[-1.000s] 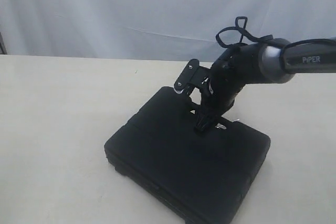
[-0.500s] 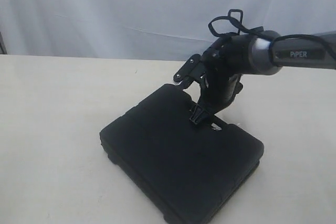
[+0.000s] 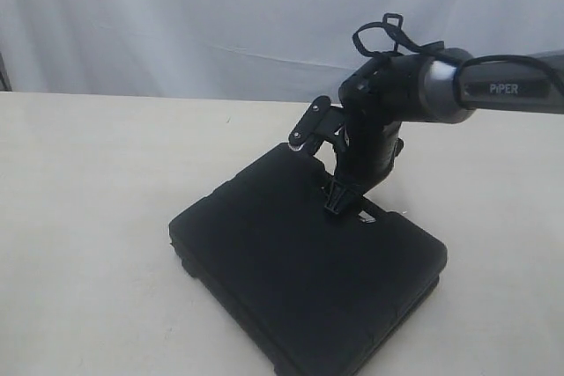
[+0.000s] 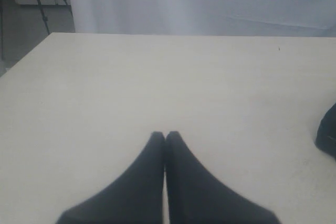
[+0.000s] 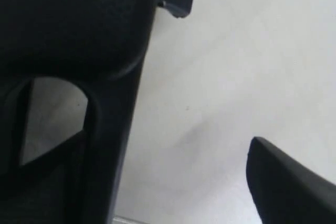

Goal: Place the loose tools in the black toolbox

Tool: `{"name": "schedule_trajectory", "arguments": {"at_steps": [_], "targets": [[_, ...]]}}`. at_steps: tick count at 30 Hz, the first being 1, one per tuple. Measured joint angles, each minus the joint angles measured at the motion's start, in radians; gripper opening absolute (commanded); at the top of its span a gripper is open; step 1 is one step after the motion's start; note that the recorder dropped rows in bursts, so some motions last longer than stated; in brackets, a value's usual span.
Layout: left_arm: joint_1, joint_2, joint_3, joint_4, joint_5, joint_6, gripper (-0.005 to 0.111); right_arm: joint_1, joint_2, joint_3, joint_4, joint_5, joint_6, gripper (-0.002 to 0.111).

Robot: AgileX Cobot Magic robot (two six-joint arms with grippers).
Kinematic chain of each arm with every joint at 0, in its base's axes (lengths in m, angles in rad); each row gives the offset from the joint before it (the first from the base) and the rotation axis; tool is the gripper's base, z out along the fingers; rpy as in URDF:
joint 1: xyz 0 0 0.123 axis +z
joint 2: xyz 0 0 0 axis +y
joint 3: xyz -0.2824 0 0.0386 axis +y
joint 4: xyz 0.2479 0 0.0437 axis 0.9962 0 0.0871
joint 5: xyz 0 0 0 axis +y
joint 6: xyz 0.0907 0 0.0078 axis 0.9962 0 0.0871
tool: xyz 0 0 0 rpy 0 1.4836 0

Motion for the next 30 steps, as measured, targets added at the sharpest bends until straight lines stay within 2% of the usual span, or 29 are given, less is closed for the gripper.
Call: {"name": "schedule_trajectory", "arguments": {"at_steps": [17,25,30], "targets": [[0.000,0.000,0.000,0.000,0.000,0.000,0.000,0.007,-0.024,0.000,-0.072,-0.002,0.052,0.074],[0.000,0.000,0.000,0.000,0.000,0.000,0.000,0.007,-0.028,0.000,-0.111,0.007,0.089,0.099],[0.000,0.000,0.000,0.000,0.000,0.000,0.000,0.007,-0.040,0.000,-0.136,0.014,0.113,0.100]]}}
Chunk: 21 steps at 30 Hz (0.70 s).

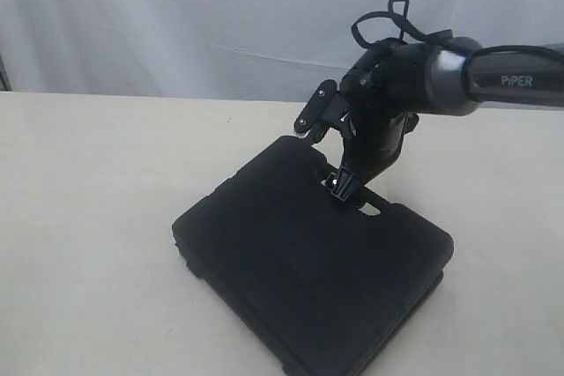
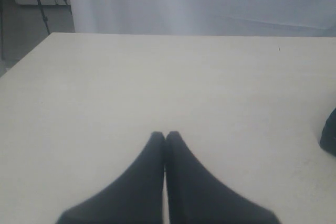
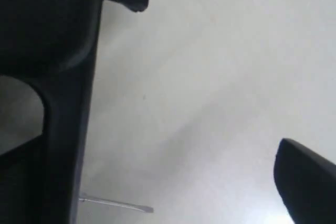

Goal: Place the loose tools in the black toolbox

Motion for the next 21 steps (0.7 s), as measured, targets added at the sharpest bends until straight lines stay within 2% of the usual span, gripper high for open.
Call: {"name": "schedule_trajectory", "arguments": {"at_steps": [21], "targets": [[0.000,0.000,0.000,0.000,0.000,0.000,0.000,0.000,-0.043,0.006,-0.018,-0.029,0.024,0.100]]}}
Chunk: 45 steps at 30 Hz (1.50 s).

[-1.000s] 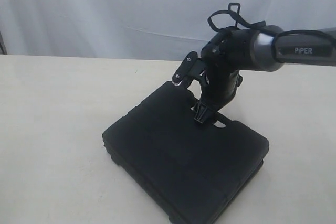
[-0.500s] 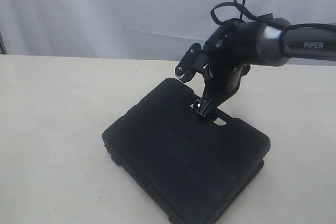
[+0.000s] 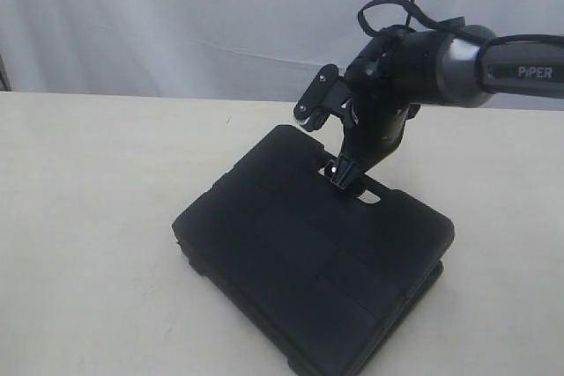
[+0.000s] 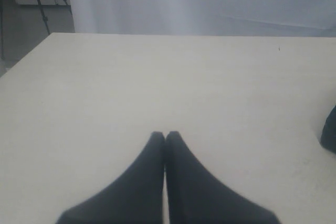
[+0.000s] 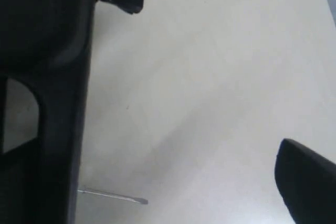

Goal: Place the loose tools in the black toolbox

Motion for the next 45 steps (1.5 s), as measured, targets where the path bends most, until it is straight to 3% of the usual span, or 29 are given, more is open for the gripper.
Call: {"name": "schedule_trajectory", "arguments": {"at_steps": [5,14,30,37,40,43,45], "targets": [[0.000,0.000,0.000,0.000,0.000,0.000,0.000,-0.005,0.000,0.000,0.052,0.036,0.015,0.100],[0.000,0.000,0.000,0.000,0.000,0.000,0.000,-0.090,0.000,0.000,0.391,0.127,-0.140,0.099],[0.000,0.000,0.000,0.000,0.000,0.000,0.000,-0.085,-0.105,0.000,0.483,0.143,-0.159,0.099],[0.000,0.000,0.000,0.000,0.000,0.000,0.000,-0.085,-0.146,0.000,0.716,0.273,-0.173,0.099],[0.000,0.000,0.000,0.000,0.000,0.000,0.000,-0.070,-0.148,0.000,0.859,0.320,-0.200,0.088],[0.000,0.000,0.000,0.000,0.000,0.000,0.000,-0.025,-0.150,0.000,0.926,0.347,-0.224,0.062],[0.000,0.000,0.000,0.000,0.000,0.000,0.000,0.024,-0.152,0.000,0.942,0.353,-0.228,0.036]]}}
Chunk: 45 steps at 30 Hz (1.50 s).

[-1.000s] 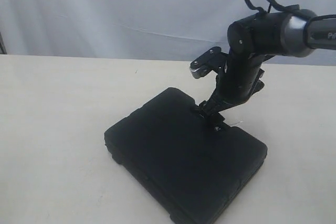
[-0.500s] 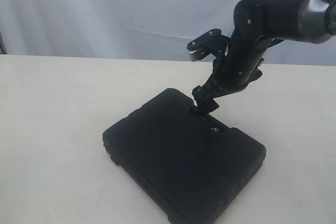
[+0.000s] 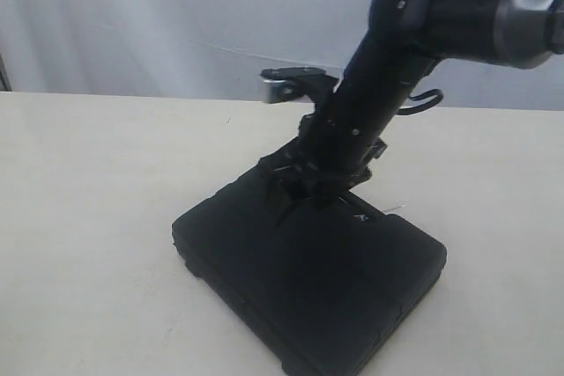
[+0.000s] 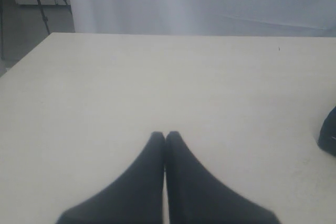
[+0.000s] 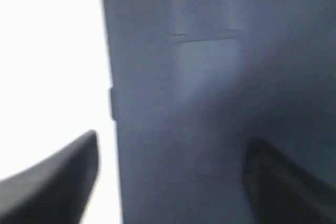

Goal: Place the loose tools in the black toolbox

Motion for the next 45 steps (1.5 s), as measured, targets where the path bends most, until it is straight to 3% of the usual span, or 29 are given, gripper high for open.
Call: {"name": "schedule_trajectory", "arguments": {"at_steps": [1,2,3,12,22,34,45], "targets": [[0.000,0.000,0.000,0.000,0.000,0.000,0.000,0.025,0.000,0.000,0.004,0.000,-0.003,0.025],[0.000,0.000,0.000,0.000,0.000,0.000,0.000,0.046,0.000,0.000,0.007,0.002,-0.005,0.007],[0.000,0.000,0.000,0.000,0.000,0.000,0.000,0.075,0.000,0.000,0.011,0.002,-0.005,0.000],[0.000,0.000,0.000,0.000,0.000,0.000,0.000,0.228,0.018,0.000,0.018,0.006,-0.006,-0.001],[0.000,0.000,0.000,0.000,0.000,0.000,0.000,0.320,0.136,0.000,-0.012,0.031,-0.006,-0.001],[0.000,0.000,0.000,0.000,0.000,0.000,0.000,0.321,0.184,0.061,-0.200,0.068,0.073,-0.001],[0.000,0.000,0.000,0.000,0.000,0.000,0.000,0.238,0.117,0.197,-0.255,0.083,0.142,-0.001]]}}
